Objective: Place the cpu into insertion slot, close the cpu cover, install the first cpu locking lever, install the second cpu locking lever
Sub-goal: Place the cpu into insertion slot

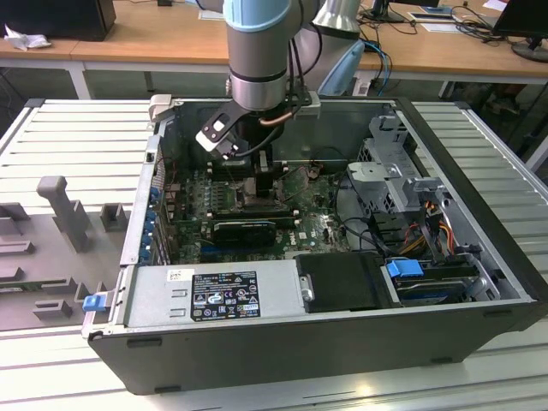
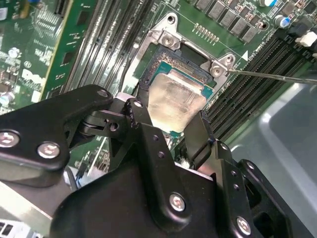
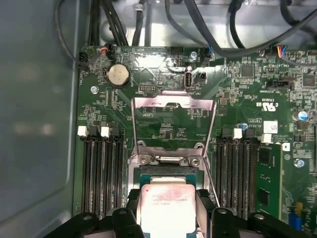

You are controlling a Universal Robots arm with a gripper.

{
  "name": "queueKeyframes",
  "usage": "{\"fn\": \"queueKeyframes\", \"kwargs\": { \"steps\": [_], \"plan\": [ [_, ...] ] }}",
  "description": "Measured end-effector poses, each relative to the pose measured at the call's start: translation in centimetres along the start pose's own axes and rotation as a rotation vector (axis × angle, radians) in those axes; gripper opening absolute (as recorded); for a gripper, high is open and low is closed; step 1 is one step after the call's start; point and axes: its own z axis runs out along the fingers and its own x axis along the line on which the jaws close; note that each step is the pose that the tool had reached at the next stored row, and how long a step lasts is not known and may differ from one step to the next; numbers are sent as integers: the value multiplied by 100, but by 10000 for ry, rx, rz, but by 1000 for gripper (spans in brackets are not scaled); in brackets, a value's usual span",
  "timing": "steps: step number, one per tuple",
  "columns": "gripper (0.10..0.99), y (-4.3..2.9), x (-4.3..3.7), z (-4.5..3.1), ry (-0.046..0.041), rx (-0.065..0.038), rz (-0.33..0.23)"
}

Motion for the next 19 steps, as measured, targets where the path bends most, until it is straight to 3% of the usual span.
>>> {"fn": "queueKeyframes", "kwargs": {
  "steps": [6,16,18,19],
  "plan": [
    [529,-18,-3,107,-5,23,52],
    [529,-20,-7,180,-15,29,183],
    [541,-19,-5,186,-11,25,184],
    [604,-20,-7,178,-15,28,184]
  ]
}}
